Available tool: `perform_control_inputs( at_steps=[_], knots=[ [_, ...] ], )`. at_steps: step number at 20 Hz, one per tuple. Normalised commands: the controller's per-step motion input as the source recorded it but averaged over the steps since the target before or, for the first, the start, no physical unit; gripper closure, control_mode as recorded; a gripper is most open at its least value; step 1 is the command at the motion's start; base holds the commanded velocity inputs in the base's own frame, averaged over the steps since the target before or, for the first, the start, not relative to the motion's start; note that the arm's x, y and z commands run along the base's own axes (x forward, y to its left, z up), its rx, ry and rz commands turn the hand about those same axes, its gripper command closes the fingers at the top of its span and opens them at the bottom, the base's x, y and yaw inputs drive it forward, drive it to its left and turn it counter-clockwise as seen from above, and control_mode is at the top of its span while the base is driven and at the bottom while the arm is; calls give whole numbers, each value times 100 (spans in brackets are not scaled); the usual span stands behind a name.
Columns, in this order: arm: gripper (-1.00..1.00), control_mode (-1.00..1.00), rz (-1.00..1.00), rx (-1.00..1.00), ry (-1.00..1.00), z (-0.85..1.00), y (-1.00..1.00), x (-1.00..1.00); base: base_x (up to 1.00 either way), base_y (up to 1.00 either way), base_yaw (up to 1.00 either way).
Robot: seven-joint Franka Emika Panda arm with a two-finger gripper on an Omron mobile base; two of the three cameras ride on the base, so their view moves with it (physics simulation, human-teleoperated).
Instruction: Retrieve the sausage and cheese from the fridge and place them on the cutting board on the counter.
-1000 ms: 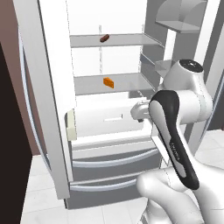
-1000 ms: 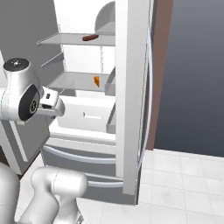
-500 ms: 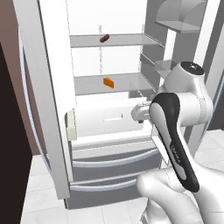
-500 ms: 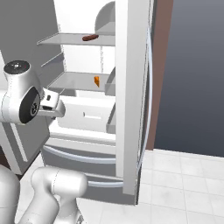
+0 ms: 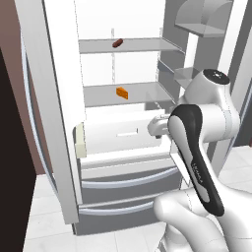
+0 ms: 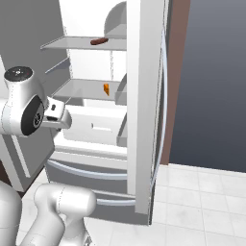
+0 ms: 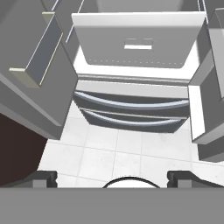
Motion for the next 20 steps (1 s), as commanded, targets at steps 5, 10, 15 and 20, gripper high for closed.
perform_control_inputs(
  at_steps=[5, 10, 15, 20],
  knots=[
    [-100, -100, 0, 0, 0, 0, 0, 0, 0, 0, 0],
    [-100, 100, 0, 0, 0, 0, 0, 0, 0, 0, 0],
    [-100, 100, 0, 0, 0, 0, 0, 0, 0, 0, 0],
    [-100, 100, 0, 0, 0, 0, 0, 0, 0, 0, 0]
  ],
)
